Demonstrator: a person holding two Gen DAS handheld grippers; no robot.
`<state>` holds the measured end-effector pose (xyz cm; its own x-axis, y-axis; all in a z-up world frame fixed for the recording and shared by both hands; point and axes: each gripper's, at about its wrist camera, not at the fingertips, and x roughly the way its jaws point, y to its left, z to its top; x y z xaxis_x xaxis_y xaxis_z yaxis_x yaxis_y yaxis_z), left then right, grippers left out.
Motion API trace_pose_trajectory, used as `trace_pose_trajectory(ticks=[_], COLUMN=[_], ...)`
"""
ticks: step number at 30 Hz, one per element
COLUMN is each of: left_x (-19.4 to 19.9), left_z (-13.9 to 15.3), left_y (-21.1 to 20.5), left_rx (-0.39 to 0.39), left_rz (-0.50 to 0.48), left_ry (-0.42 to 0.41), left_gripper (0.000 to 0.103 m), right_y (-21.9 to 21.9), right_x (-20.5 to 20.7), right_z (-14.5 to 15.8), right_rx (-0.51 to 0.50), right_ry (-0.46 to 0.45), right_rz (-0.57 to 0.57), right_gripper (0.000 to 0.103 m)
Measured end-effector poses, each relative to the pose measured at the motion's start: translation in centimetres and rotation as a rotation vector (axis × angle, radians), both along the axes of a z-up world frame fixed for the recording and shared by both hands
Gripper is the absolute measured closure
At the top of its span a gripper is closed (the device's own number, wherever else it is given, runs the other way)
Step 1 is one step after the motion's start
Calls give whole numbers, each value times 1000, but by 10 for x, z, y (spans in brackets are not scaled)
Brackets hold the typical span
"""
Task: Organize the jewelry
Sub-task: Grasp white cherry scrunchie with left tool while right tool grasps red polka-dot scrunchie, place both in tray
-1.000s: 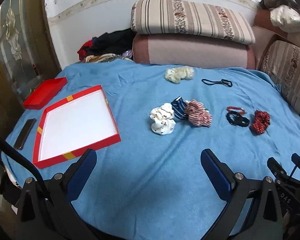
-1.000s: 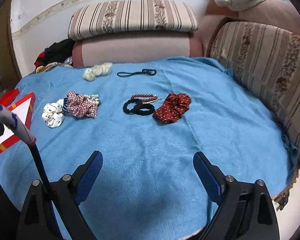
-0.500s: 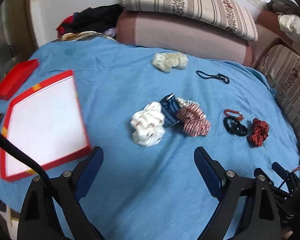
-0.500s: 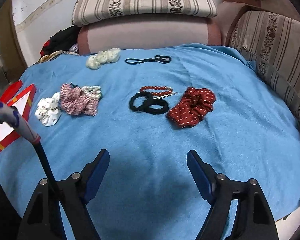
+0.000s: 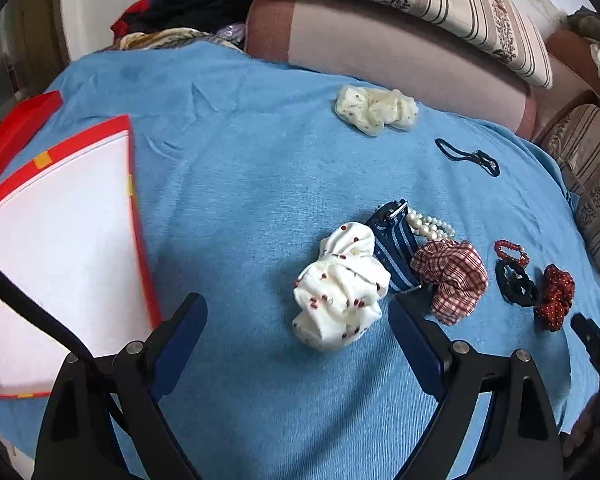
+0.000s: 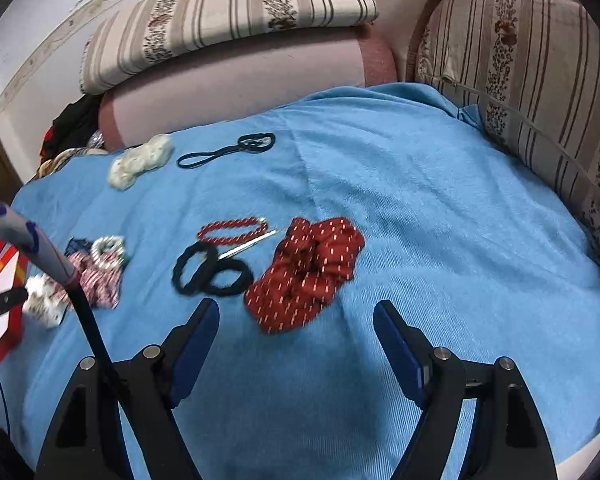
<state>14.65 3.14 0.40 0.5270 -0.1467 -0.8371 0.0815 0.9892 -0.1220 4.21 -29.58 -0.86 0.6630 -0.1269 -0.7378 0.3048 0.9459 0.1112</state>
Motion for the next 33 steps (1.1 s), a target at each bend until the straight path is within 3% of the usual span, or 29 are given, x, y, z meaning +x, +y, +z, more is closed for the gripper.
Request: trace_pose_trajectory(ticks=[1, 3, 4, 5, 6, 7, 9, 11, 22, 27, 33], left_x=[4, 10, 13, 18, 19, 19, 11, 1, -70, -92, -103], left_z=[-3, -9, -11, -17, -20, -21, -14, -4, 79, 107, 108], left_y=[-2, -5, -7, -10, -12, -13, -16, -20, 8, 59, 128], left_rx=[-3, -19, -23, -29, -38, -53, -19, 22, 139, 118, 152], left_rz=[-7, -23, -32, -52, -63, -70, -67, -73, -21, 40, 161], left_ry=[9, 31, 50, 94, 120, 138, 101, 67, -161, -203, -193], left_gripper=[12, 24, 46, 76, 87, 90, 91, 92, 93, 93, 93], right_y=[-2, -7, -9, -11, -10, -10, -8, -1, 59, 110, 191], right_x=[7, 17, 21, 25, 28, 29, 26, 18, -20, -22, -5], right_z=[-5, -12, -17, -21, -24, -26, -23, -12, 54, 79, 87], right_rx=[4, 28, 38, 51, 64, 86, 107, 89, 27, 20, 72], right_ry=[15, 37, 52, 70, 86, 92, 83, 60, -58, -89, -77], right_rz=[-9, -21, -26, -17, -4, 13, 38, 59, 212, 351, 535], right_gripper=[19, 20, 27, 36, 57, 75, 90, 93, 95, 95, 95])
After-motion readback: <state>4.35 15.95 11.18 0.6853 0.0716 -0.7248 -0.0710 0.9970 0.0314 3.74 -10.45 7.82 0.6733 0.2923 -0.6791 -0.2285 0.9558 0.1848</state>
